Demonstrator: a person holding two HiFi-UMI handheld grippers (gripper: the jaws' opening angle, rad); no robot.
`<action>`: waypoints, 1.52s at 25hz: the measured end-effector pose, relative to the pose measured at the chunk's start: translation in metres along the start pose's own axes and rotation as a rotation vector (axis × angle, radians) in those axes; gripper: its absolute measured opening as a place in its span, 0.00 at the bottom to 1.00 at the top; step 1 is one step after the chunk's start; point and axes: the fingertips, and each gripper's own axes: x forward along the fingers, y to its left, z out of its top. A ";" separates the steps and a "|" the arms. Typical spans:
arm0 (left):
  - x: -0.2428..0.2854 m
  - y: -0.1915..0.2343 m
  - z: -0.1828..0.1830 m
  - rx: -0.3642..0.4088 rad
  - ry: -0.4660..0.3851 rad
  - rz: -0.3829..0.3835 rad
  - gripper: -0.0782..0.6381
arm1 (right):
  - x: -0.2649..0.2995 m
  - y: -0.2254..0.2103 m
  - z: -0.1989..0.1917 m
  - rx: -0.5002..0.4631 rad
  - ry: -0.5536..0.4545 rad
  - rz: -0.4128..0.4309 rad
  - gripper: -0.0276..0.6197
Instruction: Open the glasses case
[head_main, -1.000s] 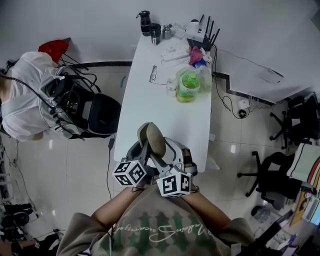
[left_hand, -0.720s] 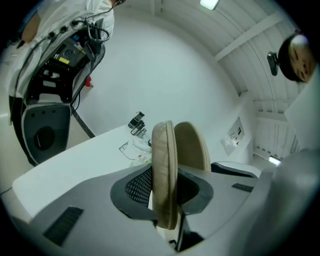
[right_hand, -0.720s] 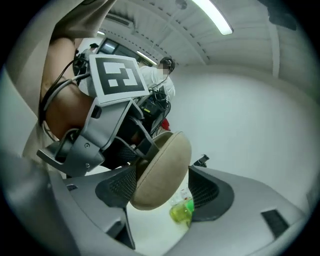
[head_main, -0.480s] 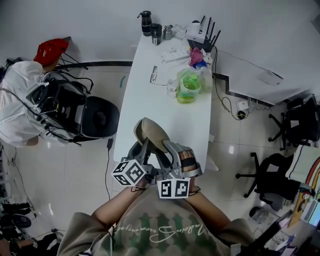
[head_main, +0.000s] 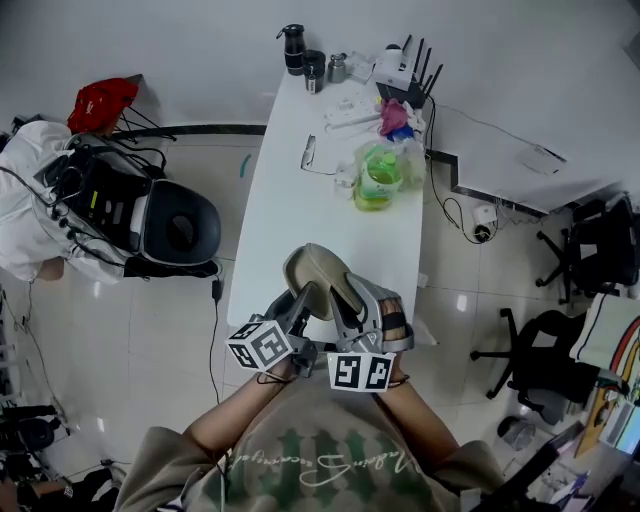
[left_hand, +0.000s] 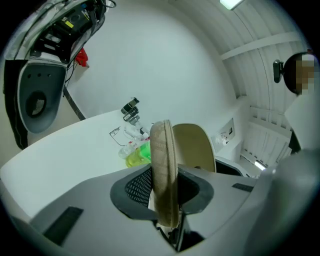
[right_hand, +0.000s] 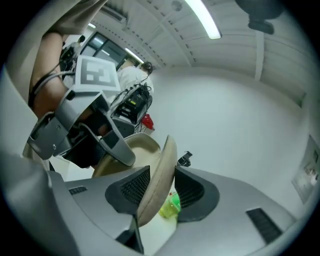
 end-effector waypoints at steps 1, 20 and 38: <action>-0.001 0.002 -0.001 0.010 0.016 -0.003 0.22 | -0.001 -0.001 0.000 0.018 -0.012 0.019 0.29; -0.009 -0.014 -0.002 0.487 0.343 -0.343 0.24 | -0.006 -0.013 -0.053 1.056 -0.210 0.604 0.15; -0.035 -0.072 -0.002 0.351 0.507 -0.884 0.22 | -0.025 -0.006 -0.033 1.241 -0.370 1.076 0.10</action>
